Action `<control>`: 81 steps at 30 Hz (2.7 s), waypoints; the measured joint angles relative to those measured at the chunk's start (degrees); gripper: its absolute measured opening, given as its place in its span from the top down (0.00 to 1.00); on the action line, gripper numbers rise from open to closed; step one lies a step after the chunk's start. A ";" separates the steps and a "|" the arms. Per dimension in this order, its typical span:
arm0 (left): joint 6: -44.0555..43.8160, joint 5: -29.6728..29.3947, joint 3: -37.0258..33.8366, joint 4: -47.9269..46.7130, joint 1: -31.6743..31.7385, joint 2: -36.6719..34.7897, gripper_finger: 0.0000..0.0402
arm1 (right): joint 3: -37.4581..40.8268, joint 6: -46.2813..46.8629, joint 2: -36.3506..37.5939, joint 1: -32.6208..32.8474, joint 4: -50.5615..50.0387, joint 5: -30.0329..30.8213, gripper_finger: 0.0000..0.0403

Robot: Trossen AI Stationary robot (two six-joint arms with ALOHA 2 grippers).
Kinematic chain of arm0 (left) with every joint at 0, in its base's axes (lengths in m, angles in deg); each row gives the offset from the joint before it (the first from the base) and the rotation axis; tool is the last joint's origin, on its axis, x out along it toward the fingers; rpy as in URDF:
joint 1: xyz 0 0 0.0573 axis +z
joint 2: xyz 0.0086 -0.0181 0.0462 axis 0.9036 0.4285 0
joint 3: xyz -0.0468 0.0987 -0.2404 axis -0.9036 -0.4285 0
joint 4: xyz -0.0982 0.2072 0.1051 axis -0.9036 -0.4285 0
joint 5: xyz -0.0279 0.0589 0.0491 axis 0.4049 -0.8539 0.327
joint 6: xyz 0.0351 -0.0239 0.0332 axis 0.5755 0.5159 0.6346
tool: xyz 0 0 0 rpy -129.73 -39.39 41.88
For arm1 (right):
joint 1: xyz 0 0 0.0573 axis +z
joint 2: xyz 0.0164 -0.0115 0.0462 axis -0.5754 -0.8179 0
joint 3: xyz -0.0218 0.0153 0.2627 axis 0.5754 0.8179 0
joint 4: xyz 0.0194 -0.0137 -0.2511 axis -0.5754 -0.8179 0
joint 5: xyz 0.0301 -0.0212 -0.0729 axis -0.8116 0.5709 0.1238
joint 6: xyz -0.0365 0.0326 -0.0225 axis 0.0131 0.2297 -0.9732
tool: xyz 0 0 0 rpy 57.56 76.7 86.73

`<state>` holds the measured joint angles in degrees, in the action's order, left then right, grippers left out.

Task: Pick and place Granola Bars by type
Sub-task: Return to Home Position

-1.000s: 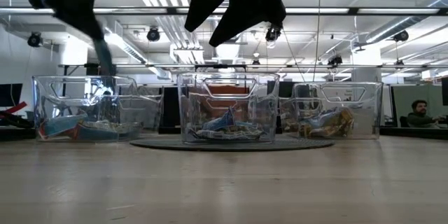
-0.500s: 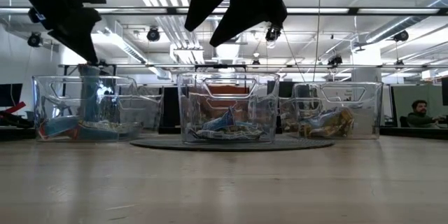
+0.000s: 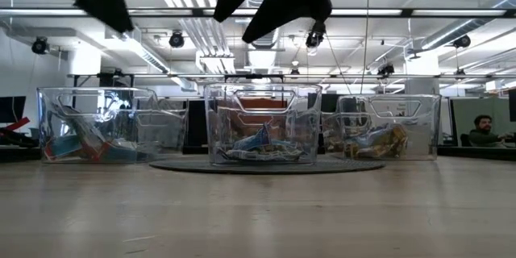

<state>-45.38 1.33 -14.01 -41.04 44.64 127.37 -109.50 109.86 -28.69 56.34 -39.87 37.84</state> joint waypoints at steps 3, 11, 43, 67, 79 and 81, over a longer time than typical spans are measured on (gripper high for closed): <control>1.68 -1.27 4.55 0.06 0.00 0.00 0.59 | 0.00 -0.02 0.47 0.00 0.21 0.31 0.42; 5.77 -1.88 11.87 2.37 -0.02 0.00 0.59 | 0.00 -4.43 2.40 -0.37 0.39 0.40 0.42; 15.40 25.46 -16.71 58.64 -5.15 -6.12 0.59 | 23.53 -0.05 15.45 -4.43 35.39 -20.76 0.42; 21.41 20.45 -20.27 65.57 1.22 -13.81 0.59 | 67.24 -2.25 63.69 -9.06 54.44 -16.89 0.42; 21.93 20.47 -20.27 66.30 8.99 -13.62 0.59 | 68.15 -9.50 60.46 -17.03 59.99 -18.20 0.42; 22.09 20.47 -20.27 66.31 10.18 -13.62 0.59 | 68.50 -8.75 59.83 -21.63 59.96 -24.66 0.42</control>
<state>-23.29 21.80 -34.28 25.27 54.82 113.75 -41.00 101.10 31.14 34.71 20.08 13.18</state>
